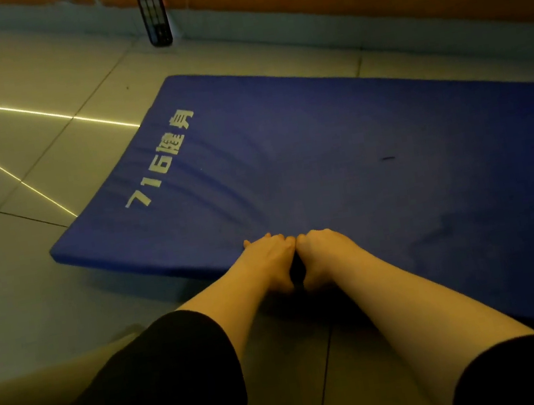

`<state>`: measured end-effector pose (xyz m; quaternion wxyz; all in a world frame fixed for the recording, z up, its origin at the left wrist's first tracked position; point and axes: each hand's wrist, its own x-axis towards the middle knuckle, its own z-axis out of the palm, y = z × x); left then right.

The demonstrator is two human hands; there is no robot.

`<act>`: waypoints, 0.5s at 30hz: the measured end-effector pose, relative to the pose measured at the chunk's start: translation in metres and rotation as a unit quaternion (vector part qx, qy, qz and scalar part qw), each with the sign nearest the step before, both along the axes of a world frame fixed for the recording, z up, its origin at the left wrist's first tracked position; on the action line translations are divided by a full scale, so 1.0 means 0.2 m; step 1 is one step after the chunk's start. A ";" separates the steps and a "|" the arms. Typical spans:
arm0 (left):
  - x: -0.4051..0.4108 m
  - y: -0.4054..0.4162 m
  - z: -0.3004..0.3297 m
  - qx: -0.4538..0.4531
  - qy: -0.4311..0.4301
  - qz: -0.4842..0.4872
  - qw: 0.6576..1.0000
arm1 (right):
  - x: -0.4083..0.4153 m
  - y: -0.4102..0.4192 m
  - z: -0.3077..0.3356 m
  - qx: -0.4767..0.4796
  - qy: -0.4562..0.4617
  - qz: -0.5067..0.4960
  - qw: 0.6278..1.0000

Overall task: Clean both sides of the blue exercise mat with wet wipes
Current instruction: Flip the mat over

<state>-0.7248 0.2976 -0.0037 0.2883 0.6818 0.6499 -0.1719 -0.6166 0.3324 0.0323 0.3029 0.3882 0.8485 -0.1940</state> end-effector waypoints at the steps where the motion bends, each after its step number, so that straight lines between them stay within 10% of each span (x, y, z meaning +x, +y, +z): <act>1: 0.01 -0.07 0.01 -0.006 0.002 -0.001 1.000 | 0.01 -0.06 0.01 -0.002 -0.003 0.012 1.000; 8: 0.05 -0.39 0.08 -0.038 0.058 -0.049 0.996 | 0.13 -0.40 -0.09 -0.068 0.006 -0.090 0.994; 15: 0.54 -0.14 0.58 0.219 -0.136 0.001 0.966 | 0.44 -0.31 0.44 0.113 0.088 -0.213 0.967</act>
